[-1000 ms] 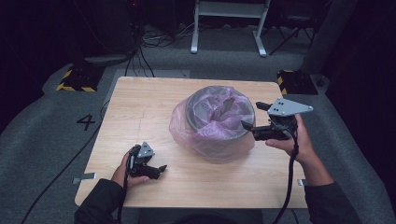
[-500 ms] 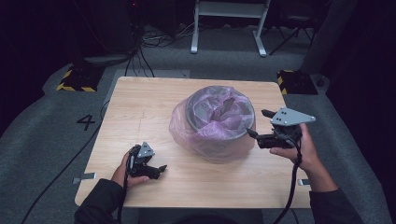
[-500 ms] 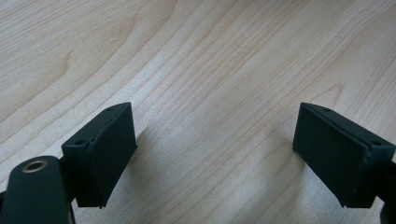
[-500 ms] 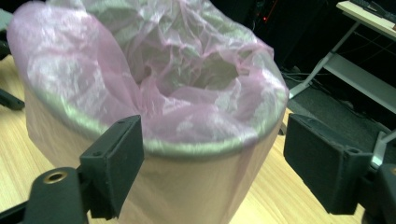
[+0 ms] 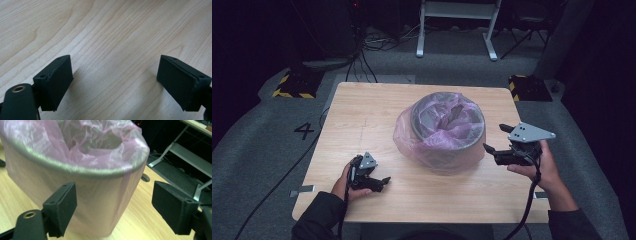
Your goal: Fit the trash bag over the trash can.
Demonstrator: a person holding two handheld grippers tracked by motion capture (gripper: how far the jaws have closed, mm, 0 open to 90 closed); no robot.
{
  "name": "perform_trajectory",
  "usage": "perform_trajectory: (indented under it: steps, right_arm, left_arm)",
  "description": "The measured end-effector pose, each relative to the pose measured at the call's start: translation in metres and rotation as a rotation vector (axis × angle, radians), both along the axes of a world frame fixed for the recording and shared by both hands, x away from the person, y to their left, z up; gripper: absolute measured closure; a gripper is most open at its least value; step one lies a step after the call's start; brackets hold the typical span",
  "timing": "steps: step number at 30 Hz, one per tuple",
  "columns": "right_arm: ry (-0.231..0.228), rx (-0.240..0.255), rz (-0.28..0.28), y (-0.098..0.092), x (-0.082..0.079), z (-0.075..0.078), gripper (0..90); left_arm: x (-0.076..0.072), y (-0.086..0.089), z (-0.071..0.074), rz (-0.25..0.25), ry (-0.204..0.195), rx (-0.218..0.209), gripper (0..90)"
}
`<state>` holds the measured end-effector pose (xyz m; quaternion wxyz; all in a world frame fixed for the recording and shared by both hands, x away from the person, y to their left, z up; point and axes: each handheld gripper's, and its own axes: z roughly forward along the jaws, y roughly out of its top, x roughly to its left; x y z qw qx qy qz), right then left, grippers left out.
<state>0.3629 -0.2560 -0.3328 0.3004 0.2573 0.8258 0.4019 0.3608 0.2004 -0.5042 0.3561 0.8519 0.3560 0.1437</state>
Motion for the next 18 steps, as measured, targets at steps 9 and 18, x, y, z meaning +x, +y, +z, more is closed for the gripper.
perform_trajectory:
  steps: [9, 18]
  right_arm:
    - [0.015, -0.033, -0.013, -0.010, -0.003, -0.007, 20.1]
    - [0.054, -0.054, -0.021, -0.015, -0.003, -0.016, 20.2]
  left_arm:
    - [0.000, 0.000, 0.000, 0.000, 0.000, 0.000, 13.1]
    - [0.000, 0.000, 0.000, 0.000, 0.000, 0.000, 13.1]
